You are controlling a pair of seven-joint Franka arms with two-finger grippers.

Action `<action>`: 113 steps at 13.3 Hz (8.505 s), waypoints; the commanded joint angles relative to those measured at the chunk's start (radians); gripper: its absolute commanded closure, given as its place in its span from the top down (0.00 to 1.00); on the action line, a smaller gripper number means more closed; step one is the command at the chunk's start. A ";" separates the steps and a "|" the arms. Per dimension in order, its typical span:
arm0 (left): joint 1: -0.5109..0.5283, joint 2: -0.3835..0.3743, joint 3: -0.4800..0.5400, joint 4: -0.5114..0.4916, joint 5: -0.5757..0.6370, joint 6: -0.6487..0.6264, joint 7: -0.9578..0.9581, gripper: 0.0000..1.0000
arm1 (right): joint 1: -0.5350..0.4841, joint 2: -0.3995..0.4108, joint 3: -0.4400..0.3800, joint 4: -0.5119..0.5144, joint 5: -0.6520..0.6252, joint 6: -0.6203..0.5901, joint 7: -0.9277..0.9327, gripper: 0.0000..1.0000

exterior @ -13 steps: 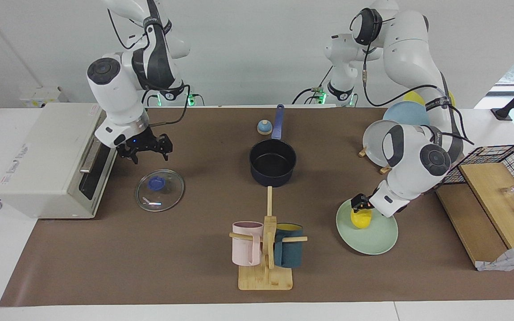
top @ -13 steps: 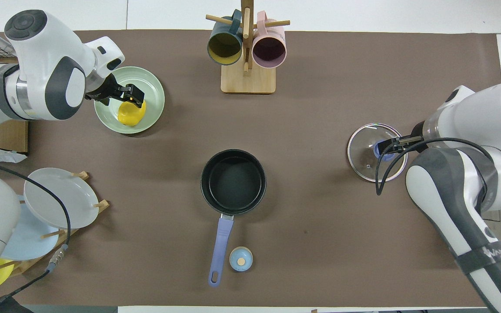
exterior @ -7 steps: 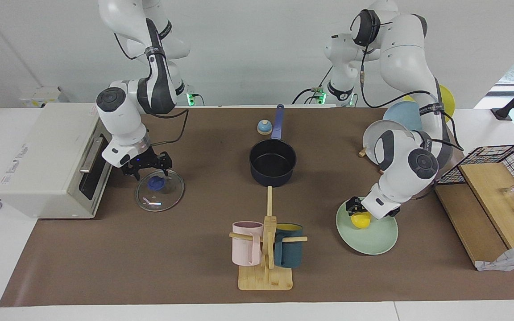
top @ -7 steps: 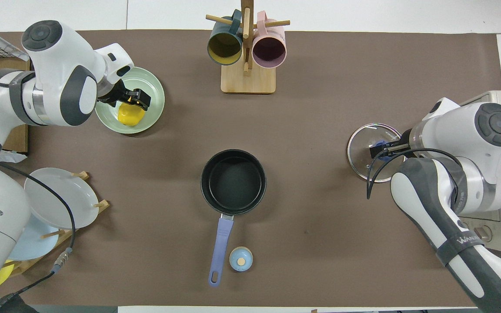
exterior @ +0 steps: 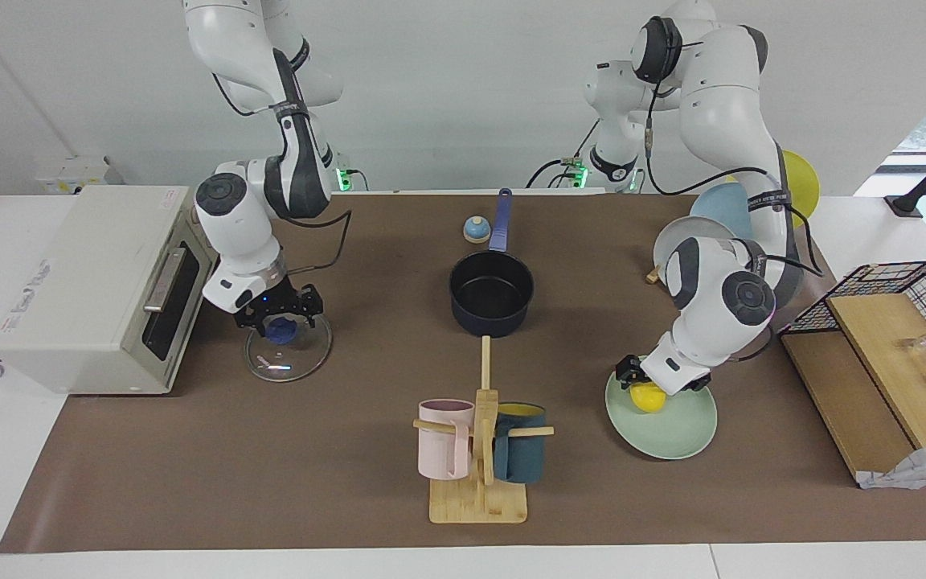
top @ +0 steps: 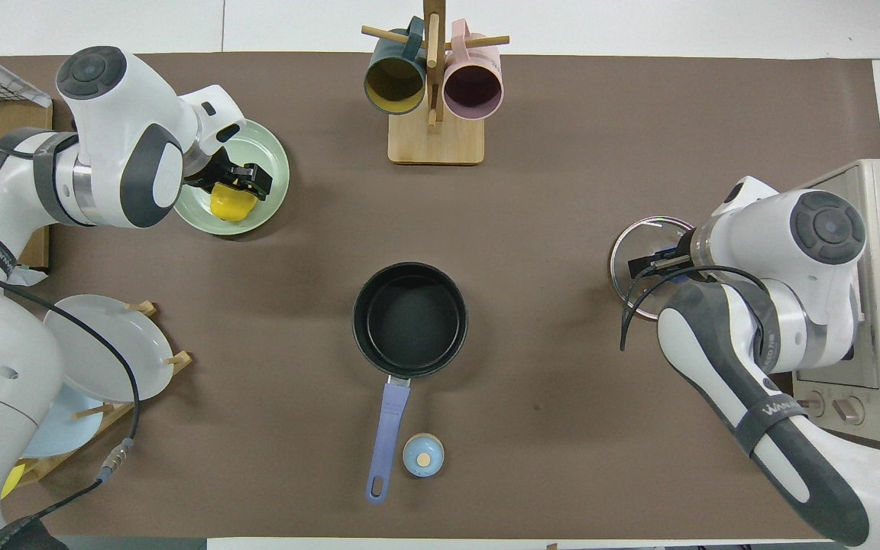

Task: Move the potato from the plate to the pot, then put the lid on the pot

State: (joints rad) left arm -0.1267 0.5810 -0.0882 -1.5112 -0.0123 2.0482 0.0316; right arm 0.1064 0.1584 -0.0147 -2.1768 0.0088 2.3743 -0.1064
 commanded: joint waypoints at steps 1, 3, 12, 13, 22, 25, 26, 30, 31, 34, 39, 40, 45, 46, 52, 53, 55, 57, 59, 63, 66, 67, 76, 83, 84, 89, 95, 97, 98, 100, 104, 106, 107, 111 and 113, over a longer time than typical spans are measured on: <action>0.004 -0.020 0.013 0.012 0.015 0.003 0.010 0.00 | -0.005 0.001 0.002 0.003 0.010 -0.027 -0.030 1.00; 0.005 -0.027 0.015 0.119 -0.024 -0.162 -0.008 0.00 | -0.004 0.006 0.002 0.032 0.005 -0.062 -0.030 1.00; -0.328 -0.423 -0.001 -0.220 -0.103 -0.136 -0.559 0.00 | -0.027 0.001 0.001 0.003 -0.006 -0.035 -0.097 1.00; -0.373 -0.434 -0.001 -0.280 -0.103 -0.076 -0.605 0.00 | -0.037 0.001 0.002 0.003 -0.004 -0.033 -0.108 1.00; -0.513 -0.377 0.005 -0.543 -0.078 0.268 -0.644 0.00 | -0.033 0.001 0.002 0.006 -0.004 -0.044 -0.107 0.71; -0.528 -0.375 0.005 -0.590 -0.077 0.322 -0.648 0.00 | -0.025 0.001 0.002 0.011 -0.004 -0.050 -0.104 0.45; -0.528 -0.375 0.005 -0.590 -0.077 0.322 -0.648 0.00 | -0.025 0.001 0.002 0.014 -0.004 -0.053 -0.104 0.41; -0.542 -0.385 0.004 -0.621 -0.077 0.322 -0.659 0.00 | 0.010 0.010 0.006 0.139 0.010 -0.203 -0.093 0.16; -0.545 -0.382 0.005 -0.626 -0.077 0.322 -0.673 0.00 | 0.042 0.009 0.006 0.175 0.011 -0.249 -0.066 0.04; -0.554 -0.372 0.005 -0.627 -0.077 0.329 -0.671 0.00 | 0.102 0.010 0.007 0.270 0.010 -0.361 0.023 0.00; -0.469 -0.443 0.013 -0.465 -0.075 0.070 -0.610 1.00 | 0.138 0.010 0.010 0.336 0.011 -0.437 0.085 0.00; -0.421 -0.463 0.013 -0.395 -0.078 -0.030 -0.575 1.00 | 0.136 0.010 0.010 0.338 0.011 -0.441 0.086 0.00; -0.107 -0.549 0.018 -0.170 -0.086 -0.331 -0.266 1.00 | 0.151 0.012 0.114 0.414 0.010 -0.478 0.255 0.00; -0.044 -0.561 0.019 -0.164 -0.086 -0.353 -0.186 1.00 | 0.185 0.021 0.133 0.445 0.011 -0.483 0.316 0.00; 0.127 -0.598 0.022 -0.158 -0.040 -0.437 -0.002 1.00 | 0.476 0.113 0.134 0.563 0.002 -0.404 0.692 0.00; 0.128 -0.598 0.021 -0.152 -0.010 -0.442 -0.007 1.00 | 0.528 0.159 0.131 0.578 -0.016 -0.393 0.761 0.00; 0.127 -0.590 0.022 -0.092 -0.002 -0.497 -0.009 1.00 | 0.571 0.203 0.134 0.594 -0.102 -0.395 0.787 0.00; 0.113 -0.578 0.037 -0.018 0.002 -0.572 -0.018 1.00 | 0.579 0.210 0.134 0.594 -0.107 -0.406 0.787 0.00; 0.059 -0.584 0.080 -0.017 0.018 -0.565 -0.028 1.00 | 0.573 0.213 0.134 0.589 -0.083 -0.405 0.815 0.00; 0.038 -0.632 0.094 -0.122 0.028 -0.490 -0.032 1.00 | 0.570 0.213 0.134 0.585 -0.095 -0.423 0.826 0.00; 0.033 -0.633 0.102 -0.112 0.021 -0.485 -0.030 1.00 | 0.547 0.214 0.134 0.586 -0.087 -0.412 0.821 0.00; 0.022 -0.632 0.103 -0.104 0.023 -0.487 -0.033 1.00 | 0.539 0.214 0.134 0.586 -0.084 -0.409 0.820 0.00; 0.033 -0.593 0.093 -0.029 0.017 -0.577 -0.062 1.00 | 0.533 0.219 0.134 0.566 -0.020 -0.388 0.821 0.00; 0.038 -0.606 0.096 -0.032 -0.003 -0.563 -0.082 1.00 | 0.535 0.201 0.133 0.500 -0.036 -0.357 0.792 0.00; 0.038 -0.606 0.096 -0.032 -0.003 -0.557 -0.082 1.00 | 0.529 0.201 0.133 0.500 -0.036 -0.357 0.788 0.00; 0.028 -0.606 0.096 -0.037 -0.003 -0.543 -0.082 1.00 | 0.526 0.199 0.133 0.502 -0.027 -0.405 0.789 0.00; 0.025 -0.606 0.094 -0.035 -0.003 -0.540 -0.082 1.00 | 0.526 0.196 0.133 0.506 -0.027 -0.419 0.792 0.00; 0.024 -0.606 0.094 -0.037 -0.003 -0.540 -0.082 1.00 | 0.523 0.196 0.133 0.503 -0.021 -0.417 0.795 0.00; 0.025 -0.606 0.094 -0.037 -0.003 -0.540 -0.082 1.00 | 0.515 0.196 0.133 0.503 -0.020 -0.417 0.795 0.14; 0.025 -0.606 0.094 -0.037 -0.003 -0.539 -0.081 1.00 | 0.515 0.194 0.133 0.506 -0.027 -0.412 0.798 1.00; 0.025 -0.606 0.093 -0.037 -0.003 -0.539 -0.082 1.00 | 0.507 0.152 0.131 0.523 -0.024 -0.423 0.798 1.00; 0.024 -0.606 0.093 -0.037 -0.003 -0.539 -0.082 1.00 | 0.481 0.118 0.128 0.554 -0.020 -0.449 0.797 1.00; 0.024 -0.606 0.093 -0.037 -0.003 -0.539 -0.082 1.00 | 0.466 0.106 0.128 0.575 -0.020 -0.475 0.797 1.00; 0.024 -0.606 0.093 -0.035 -0.005 -0.540 -0.082 1.00 | 0.316 0.067 0.122 0.589 -0.039 -0.559 0.633 1.00; 0.024 -0.606 0.093 -0.035 -0.005 -0.540 -0.082 1.00 | 0.221 0.021 0.122 0.577 -0.055 -0.644 0.558 1.00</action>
State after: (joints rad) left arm -0.0883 -0.0188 -0.0043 -1.5502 -0.0123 1.5022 -0.0377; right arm 0.4029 0.2167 0.0955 -1.5903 -0.0313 1.7895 0.5156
